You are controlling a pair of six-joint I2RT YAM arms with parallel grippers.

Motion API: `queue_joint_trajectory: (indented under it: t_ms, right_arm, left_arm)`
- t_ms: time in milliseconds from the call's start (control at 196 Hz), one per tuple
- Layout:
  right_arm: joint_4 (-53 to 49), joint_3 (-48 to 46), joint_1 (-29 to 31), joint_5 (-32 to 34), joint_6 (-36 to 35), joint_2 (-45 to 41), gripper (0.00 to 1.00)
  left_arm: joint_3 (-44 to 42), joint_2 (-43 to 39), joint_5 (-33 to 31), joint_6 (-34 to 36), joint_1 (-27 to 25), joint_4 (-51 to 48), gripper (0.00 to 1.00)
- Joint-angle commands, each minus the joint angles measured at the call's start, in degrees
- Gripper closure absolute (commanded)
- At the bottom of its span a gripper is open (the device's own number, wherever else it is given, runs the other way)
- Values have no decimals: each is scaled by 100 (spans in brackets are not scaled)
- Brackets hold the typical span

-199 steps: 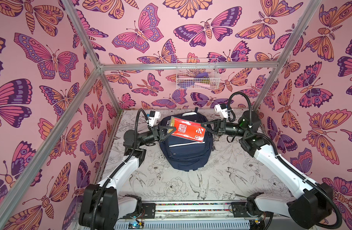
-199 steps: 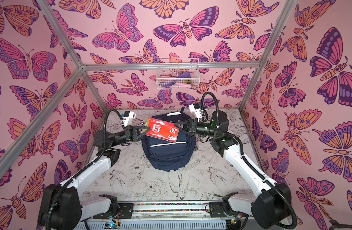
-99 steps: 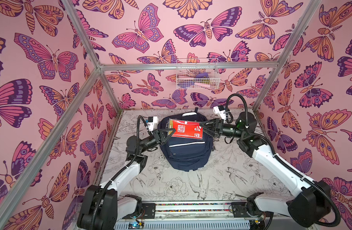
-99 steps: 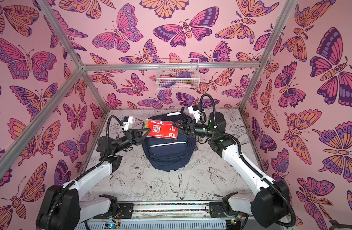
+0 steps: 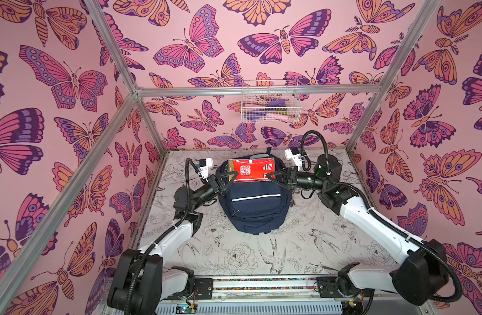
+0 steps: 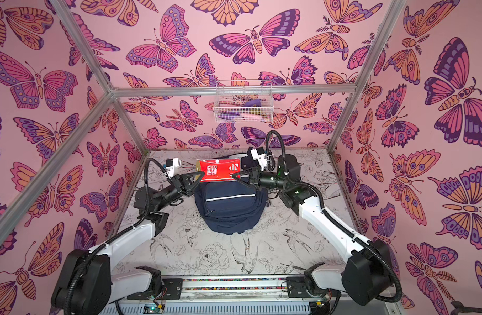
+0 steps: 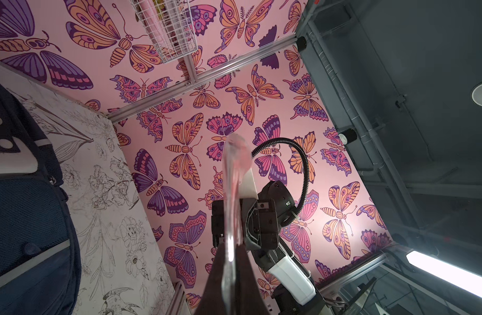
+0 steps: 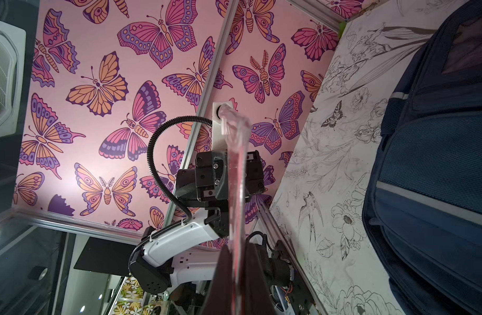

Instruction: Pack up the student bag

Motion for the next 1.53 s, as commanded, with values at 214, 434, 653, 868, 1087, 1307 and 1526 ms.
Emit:
queue_joint_trajectory:
  t_ms: [214, 434, 653, 868, 1087, 1307, 1526]
  right_arm:
    - [-1821, 461, -686, 859, -703, -281, 100]
    - [-4128, 414, -2141, 1716, -1322, -947, 100]
    - [-5670, 390, -2766, 2029, -2078, -1445, 100]
    - [-6403, 391, -2766, 2190, -2541, -1783, 100]
    - [-6632, 309, -2766, 2130, -2620, -2043, 100]
    - [-6776, 347, -2766, 2164, -2734, -2202, 100]
    - [-6796, 339, -2766, 1998, -2787, -2232, 100]
  left_arm:
    - [1062, -854, -370, 3568, -149, -5038, 48]
    - [2517, -258, -2756, 7173, -1184, -8828, 41]
    - [3064, 966, -3944, 8553, -2406, -9397, 37]
    - [3364, 1812, -5016, 9573, -3276, -9471, 24]
    - [3773, 2562, -6372, 9605, -3501, -9469, 30]
    - [3969, 2880, -6866, 9613, -3572, -9374, 40]
    - [3990, 2807, -6795, 9536, -3572, -9259, 82]
